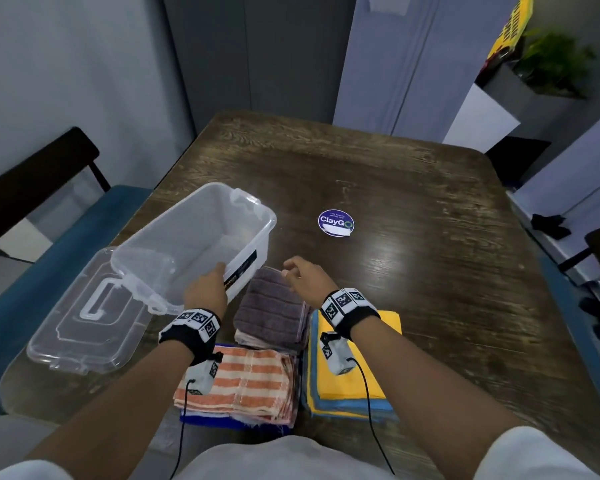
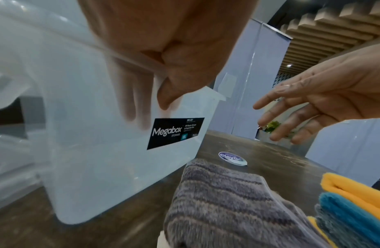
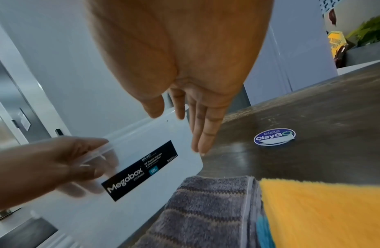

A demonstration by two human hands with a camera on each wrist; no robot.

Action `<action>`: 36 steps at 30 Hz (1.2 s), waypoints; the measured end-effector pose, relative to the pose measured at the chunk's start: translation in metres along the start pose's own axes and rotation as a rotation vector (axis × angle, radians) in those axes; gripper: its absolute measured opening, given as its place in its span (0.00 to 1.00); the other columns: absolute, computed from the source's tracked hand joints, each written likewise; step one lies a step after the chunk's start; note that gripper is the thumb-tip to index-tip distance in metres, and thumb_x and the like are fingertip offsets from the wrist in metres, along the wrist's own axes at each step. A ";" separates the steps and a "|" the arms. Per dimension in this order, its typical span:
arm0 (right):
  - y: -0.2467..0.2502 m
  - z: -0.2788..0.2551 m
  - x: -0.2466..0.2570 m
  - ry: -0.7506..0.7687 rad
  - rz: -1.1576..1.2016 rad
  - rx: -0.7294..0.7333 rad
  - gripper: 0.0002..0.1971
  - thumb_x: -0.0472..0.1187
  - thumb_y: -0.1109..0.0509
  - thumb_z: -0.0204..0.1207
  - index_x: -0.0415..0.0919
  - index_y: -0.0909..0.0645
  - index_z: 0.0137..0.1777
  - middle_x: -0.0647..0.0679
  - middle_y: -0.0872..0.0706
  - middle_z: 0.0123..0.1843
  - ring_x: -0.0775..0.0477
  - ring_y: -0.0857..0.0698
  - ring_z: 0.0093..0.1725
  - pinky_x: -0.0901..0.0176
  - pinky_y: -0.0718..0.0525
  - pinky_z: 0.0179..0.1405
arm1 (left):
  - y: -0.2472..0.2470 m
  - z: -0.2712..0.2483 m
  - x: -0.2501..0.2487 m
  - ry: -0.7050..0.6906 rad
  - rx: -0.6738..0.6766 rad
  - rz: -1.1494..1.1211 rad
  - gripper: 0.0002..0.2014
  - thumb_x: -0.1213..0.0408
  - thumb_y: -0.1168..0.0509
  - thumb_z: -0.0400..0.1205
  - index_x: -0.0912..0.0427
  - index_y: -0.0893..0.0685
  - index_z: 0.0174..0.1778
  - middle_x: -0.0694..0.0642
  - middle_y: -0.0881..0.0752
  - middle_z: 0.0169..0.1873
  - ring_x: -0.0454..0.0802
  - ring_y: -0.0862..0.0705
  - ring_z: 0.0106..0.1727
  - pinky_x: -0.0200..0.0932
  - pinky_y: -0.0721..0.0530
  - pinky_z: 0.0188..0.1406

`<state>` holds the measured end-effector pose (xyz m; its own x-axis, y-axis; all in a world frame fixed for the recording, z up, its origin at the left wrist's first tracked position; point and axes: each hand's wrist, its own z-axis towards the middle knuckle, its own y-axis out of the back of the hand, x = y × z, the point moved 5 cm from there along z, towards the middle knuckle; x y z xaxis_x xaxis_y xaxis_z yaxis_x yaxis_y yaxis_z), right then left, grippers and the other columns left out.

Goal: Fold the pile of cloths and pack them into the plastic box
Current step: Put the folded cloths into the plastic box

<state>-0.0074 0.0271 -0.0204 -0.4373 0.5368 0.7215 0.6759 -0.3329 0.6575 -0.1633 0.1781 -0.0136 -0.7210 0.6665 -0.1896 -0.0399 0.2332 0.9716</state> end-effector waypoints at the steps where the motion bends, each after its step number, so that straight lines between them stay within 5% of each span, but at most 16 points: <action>1: 0.005 0.001 0.003 0.009 -0.012 -0.031 0.21 0.49 0.35 0.86 0.41 0.25 0.75 0.39 0.16 0.68 0.38 0.16 0.67 0.45 0.19 0.69 | 0.006 0.000 -0.002 -0.025 -0.025 0.003 0.20 0.76 0.43 0.82 0.56 0.27 0.70 0.63 0.12 0.47 0.64 0.12 0.48 0.54 0.16 0.43; 4: 0.023 0.004 0.011 0.013 -0.006 -0.155 0.30 0.50 0.36 0.86 0.45 0.38 0.86 0.38 0.35 0.83 0.36 0.24 0.77 0.38 0.25 0.76 | 0.024 0.001 -0.016 -0.134 -0.130 0.013 0.22 0.78 0.42 0.80 0.57 0.24 0.68 0.61 0.11 0.45 0.63 0.11 0.45 0.54 0.16 0.43; 7: 0.054 -0.002 0.017 0.027 0.070 -0.365 0.36 0.50 0.35 0.86 0.46 0.48 0.88 0.39 0.45 0.88 0.37 0.33 0.83 0.38 0.29 0.79 | 0.046 0.003 -0.044 -0.266 -0.240 -0.013 0.21 0.79 0.40 0.76 0.57 0.20 0.62 0.59 0.12 0.38 0.62 0.12 0.40 0.52 0.22 0.44; 10: 0.099 -0.012 0.005 -0.042 0.247 -0.580 0.38 0.50 0.32 0.84 0.42 0.47 0.88 0.38 0.39 0.86 0.38 0.33 0.83 0.47 0.32 0.79 | 0.058 0.000 -0.078 -0.402 -0.318 0.029 0.22 0.81 0.36 0.67 0.54 0.19 0.53 0.53 0.14 0.31 0.59 0.14 0.31 0.50 0.27 0.43; 13: 0.149 -0.032 -0.025 -0.179 0.404 -0.728 0.41 0.52 0.28 0.81 0.41 0.44 0.88 0.40 0.37 0.86 0.38 0.33 0.84 0.46 0.32 0.81 | 0.058 -0.005 -0.111 -0.507 -0.384 0.067 0.22 0.80 0.34 0.67 0.50 0.19 0.50 0.48 0.16 0.28 0.57 0.15 0.32 0.54 0.24 0.53; 18: 0.217 -0.083 -0.060 -0.278 0.085 -0.900 0.37 0.43 0.25 0.75 0.41 0.36 0.83 0.38 0.30 0.78 0.35 0.25 0.75 0.40 0.22 0.71 | 0.055 -0.012 -0.173 -0.707 -0.450 0.036 0.23 0.83 0.33 0.64 0.50 0.17 0.47 0.48 0.17 0.32 0.58 0.17 0.38 0.58 0.26 0.57; 22: 0.249 -0.120 -0.098 -0.441 -0.018 -0.840 0.39 0.34 0.30 0.75 0.39 0.43 0.85 0.33 0.31 0.78 0.27 0.24 0.72 0.38 0.20 0.67 | 0.038 -0.017 -0.230 -0.866 -0.354 0.041 0.24 0.81 0.30 0.67 0.49 0.16 0.52 0.49 0.12 0.39 0.58 0.15 0.45 0.60 0.28 0.63; 26: 0.273 -0.174 -0.144 -0.641 -0.104 -0.835 0.31 0.30 0.35 0.76 0.35 0.37 0.80 0.31 0.29 0.76 0.26 0.24 0.72 0.37 0.20 0.67 | 0.016 -0.029 -0.280 -0.957 -0.307 0.018 0.23 0.83 0.33 0.69 0.51 0.16 0.51 0.51 0.13 0.39 0.61 0.16 0.47 0.65 0.32 0.69; 30: 0.268 -0.209 -0.177 -0.680 -0.361 -0.825 0.38 0.31 0.34 0.77 0.40 0.45 0.86 0.28 0.41 0.83 0.25 0.37 0.81 0.35 0.37 0.82 | -0.013 -0.047 -0.330 -1.040 -0.115 0.067 0.21 0.79 0.36 0.76 0.51 0.17 0.58 0.53 0.13 0.48 0.61 0.20 0.57 0.65 0.40 0.76; 36: 0.236 -0.228 -0.220 -0.734 -0.472 -0.506 0.42 0.31 0.38 0.77 0.43 0.53 0.89 0.32 0.48 0.87 0.27 0.48 0.86 0.31 0.52 0.85 | -0.059 -0.065 -0.360 -1.172 0.050 0.203 0.24 0.79 0.38 0.78 0.48 0.19 0.63 0.49 0.15 0.53 0.58 0.22 0.61 0.66 0.49 0.81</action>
<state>0.1131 -0.3459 0.0251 -0.0071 0.9865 0.1635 0.1222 -0.1615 0.9793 0.0534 -0.1211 0.0068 0.3614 0.9297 -0.0718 0.0476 0.0585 0.9972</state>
